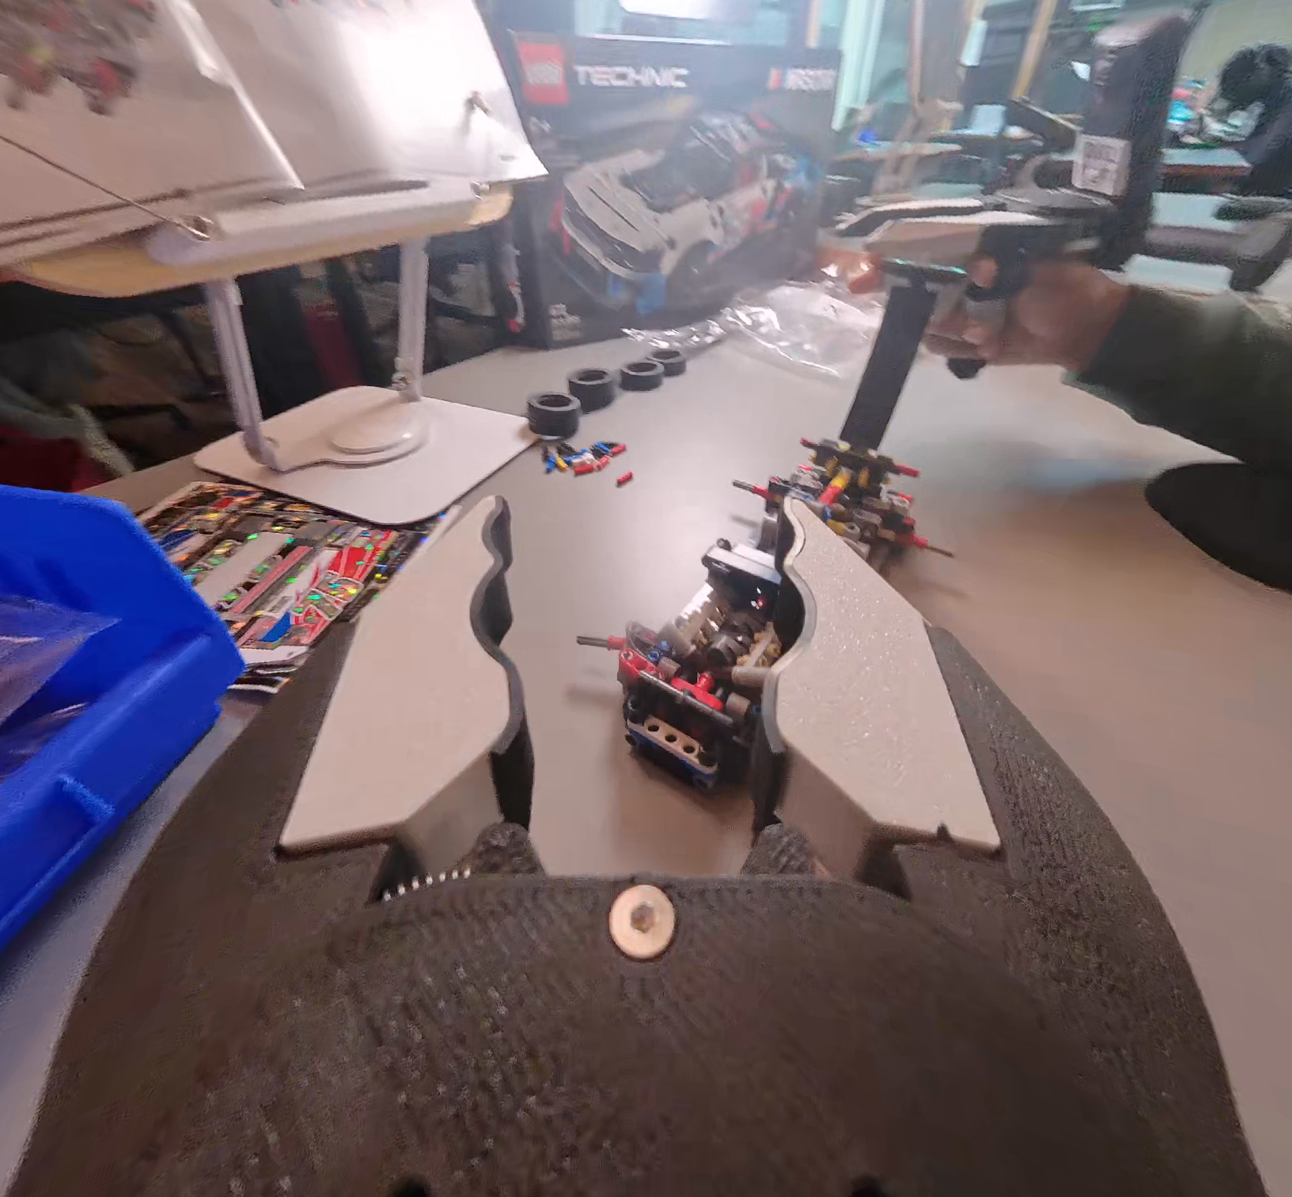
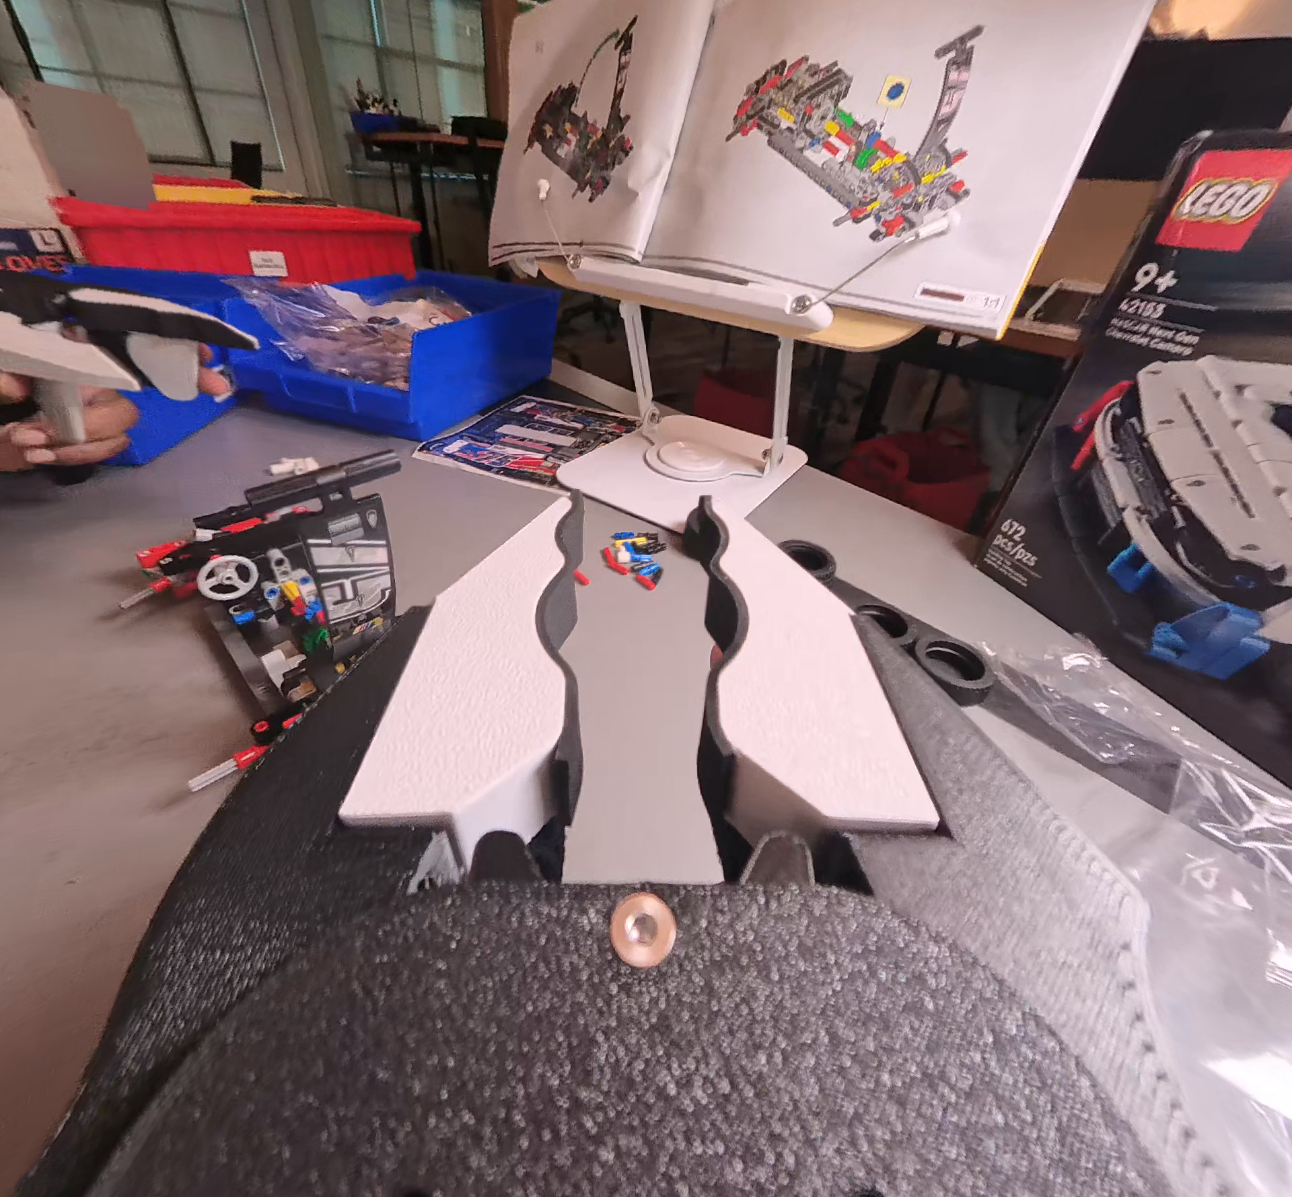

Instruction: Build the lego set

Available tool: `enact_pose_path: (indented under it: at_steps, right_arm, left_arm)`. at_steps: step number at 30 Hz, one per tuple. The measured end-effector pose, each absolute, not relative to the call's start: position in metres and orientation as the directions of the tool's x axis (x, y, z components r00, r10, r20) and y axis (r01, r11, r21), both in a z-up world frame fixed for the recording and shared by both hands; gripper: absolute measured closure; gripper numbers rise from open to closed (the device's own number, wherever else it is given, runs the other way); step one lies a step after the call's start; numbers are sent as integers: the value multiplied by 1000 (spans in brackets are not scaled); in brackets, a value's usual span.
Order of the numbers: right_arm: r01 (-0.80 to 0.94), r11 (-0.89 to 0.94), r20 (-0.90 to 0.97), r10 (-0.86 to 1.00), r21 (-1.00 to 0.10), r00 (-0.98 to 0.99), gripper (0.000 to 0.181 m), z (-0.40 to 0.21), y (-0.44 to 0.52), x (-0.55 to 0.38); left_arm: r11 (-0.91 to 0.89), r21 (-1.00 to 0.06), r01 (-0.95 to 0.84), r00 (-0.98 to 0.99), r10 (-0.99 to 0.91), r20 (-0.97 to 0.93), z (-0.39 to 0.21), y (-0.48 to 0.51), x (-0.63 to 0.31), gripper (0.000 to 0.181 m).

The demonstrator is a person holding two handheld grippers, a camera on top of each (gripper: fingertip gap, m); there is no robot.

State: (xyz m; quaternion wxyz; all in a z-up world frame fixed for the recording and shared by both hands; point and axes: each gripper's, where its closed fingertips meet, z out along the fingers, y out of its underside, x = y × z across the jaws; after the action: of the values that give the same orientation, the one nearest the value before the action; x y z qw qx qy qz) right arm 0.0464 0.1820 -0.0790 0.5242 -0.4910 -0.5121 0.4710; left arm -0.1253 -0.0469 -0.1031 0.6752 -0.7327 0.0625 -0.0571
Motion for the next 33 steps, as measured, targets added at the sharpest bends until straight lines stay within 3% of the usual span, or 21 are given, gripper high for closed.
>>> enact_pose_path:
  at_steps: [4, 13, 18, 22, 27, 31, 33]
  right_arm:
    - [-15, 115, 114, 991, -993, 67, 154, -66, 178, 50]
    - [72, 178, 181, 983, -981, 33, 154, -86, 149, 35]
    - [154, 128, 160, 961, -980, 225, 156, -106, 187, 22]
    - [259, 65, 146, 941, -964, 306, 136, -112, 232, -9]
    - [237, 141, 212, 925, -961, 314, 121, -59, 280, -82]
    - [245, 72, 158, 922, -967, 353, 131, -35, 315, -137]
    - [240, -9, 77, 936, -971, 344, 146, -33, 323, -158]
  left_arm:
    - [-47, -999, -8, 999, -32, -6, -91, -47, -122, 116]
    - [-150, -987, -60, 998, 0, -60, -119, -47, -86, 120]
    - [-151, -988, -12, 1000, -4, -11, -121, -47, -88, 121]
    - [-125, -992, 28, 1000, 13, 26, -117, -49, -96, 121]
    - [-132, -991, 17, 998, 64, 9, -122, -51, -107, 122]
    - [-158, -987, 4, 995, 94, -11, -131, -51, -115, 125]
    - [-156, -988, 8, 994, 108, -9, -131, -50, -118, 126]
